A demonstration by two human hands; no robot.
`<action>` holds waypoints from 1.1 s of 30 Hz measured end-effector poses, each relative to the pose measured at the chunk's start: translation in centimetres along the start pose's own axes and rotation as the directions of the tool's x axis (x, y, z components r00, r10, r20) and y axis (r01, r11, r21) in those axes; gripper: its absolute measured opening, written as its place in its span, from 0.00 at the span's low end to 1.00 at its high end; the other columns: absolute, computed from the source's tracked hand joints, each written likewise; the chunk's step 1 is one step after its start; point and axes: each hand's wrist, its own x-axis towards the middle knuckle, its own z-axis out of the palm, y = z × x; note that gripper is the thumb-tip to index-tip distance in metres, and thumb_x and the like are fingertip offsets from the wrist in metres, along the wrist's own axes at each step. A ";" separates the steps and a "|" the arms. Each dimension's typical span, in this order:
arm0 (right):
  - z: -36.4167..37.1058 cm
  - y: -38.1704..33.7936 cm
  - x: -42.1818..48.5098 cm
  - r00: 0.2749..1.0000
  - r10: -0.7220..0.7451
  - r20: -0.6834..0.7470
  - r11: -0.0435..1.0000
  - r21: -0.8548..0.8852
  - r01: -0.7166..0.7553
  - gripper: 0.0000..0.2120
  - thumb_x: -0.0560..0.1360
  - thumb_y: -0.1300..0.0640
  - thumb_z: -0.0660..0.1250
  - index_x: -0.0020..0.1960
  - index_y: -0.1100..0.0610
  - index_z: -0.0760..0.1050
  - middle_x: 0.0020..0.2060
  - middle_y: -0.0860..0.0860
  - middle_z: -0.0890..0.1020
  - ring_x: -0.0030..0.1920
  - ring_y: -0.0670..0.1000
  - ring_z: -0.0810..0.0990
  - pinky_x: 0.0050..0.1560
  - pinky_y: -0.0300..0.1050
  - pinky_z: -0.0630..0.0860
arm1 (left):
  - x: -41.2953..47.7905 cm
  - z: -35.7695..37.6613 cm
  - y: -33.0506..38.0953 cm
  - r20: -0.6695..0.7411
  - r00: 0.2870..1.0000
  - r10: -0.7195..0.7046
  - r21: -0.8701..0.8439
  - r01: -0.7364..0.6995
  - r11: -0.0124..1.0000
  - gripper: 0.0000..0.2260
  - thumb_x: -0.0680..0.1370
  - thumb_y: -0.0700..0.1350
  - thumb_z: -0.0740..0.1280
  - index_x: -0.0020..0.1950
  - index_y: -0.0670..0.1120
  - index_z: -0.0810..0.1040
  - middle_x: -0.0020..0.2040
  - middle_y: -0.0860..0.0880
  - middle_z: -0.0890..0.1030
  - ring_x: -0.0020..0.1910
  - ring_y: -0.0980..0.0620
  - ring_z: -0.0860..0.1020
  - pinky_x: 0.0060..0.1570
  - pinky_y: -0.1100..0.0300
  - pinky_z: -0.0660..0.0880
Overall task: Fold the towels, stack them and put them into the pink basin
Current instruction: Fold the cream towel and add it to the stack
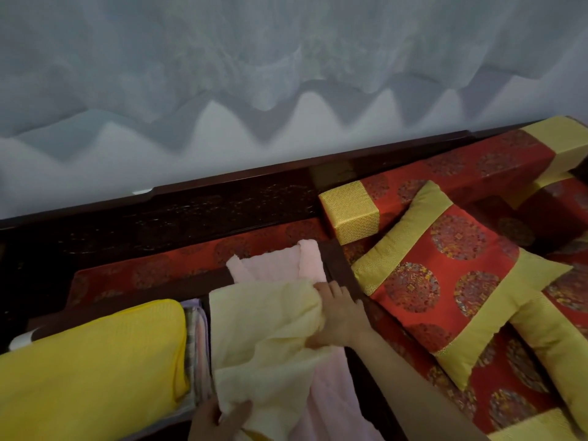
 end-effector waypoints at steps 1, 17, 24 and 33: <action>0.5 -0.3 -0.1 0.999 -0.010 -0.053 0.998 -0.058 0.007 0.49 0.54 0.34 0.72 0.69 0.48 0.56 0.62 0.48 0.66 0.64 0.53 0.64 0.61 0.62 0.66 | -0.4 -0.3 -0.5 0.042 0.999 -0.012 0.023 0.011 1.000 0.32 0.57 0.56 0.81 0.50 0.37 0.78 0.45 0.42 0.84 0.46 0.46 0.79 0.48 0.56 0.72; -3.3 1.0 -1.5 0.921 0.053 -0.387 0.854 0.496 0.159 0.16 0.68 0.62 0.70 0.27 0.57 0.66 0.24 0.48 0.68 0.28 0.47 0.66 0.31 0.44 0.60 | -2.5 -0.6 1.3 -0.050 0.957 0.285 -0.034 -0.287 0.957 0.09 0.73 0.36 0.71 0.42 0.51 0.80 0.32 0.58 0.84 0.40 0.52 0.80 0.31 0.66 0.78; -7.5 2.5 -5.3 0.846 -0.157 -0.509 0.979 -0.191 0.066 0.13 0.65 0.62 0.68 0.40 0.50 0.65 0.37 0.49 0.76 0.39 0.57 0.78 0.33 0.51 0.74 | -3.3 -1.9 2.6 -0.009 0.866 0.500 0.121 -0.496 0.860 0.13 0.74 0.38 0.70 0.40 0.58 0.80 0.38 0.62 0.83 0.35 0.63 0.79 0.31 0.70 0.74; -3.1 -1.0 -10.6 0.836 -0.546 -0.050 0.749 0.417 0.514 0.23 0.65 0.41 0.74 0.59 0.40 0.76 0.63 0.38 0.71 0.65 0.43 0.67 0.65 0.43 0.66 | -3.5 1.6 1.5 0.408 0.731 0.548 0.364 -0.680 0.636 0.10 0.66 0.49 0.67 0.45 0.62 0.78 0.40 0.55 0.80 0.34 0.62 0.75 0.35 0.68 0.68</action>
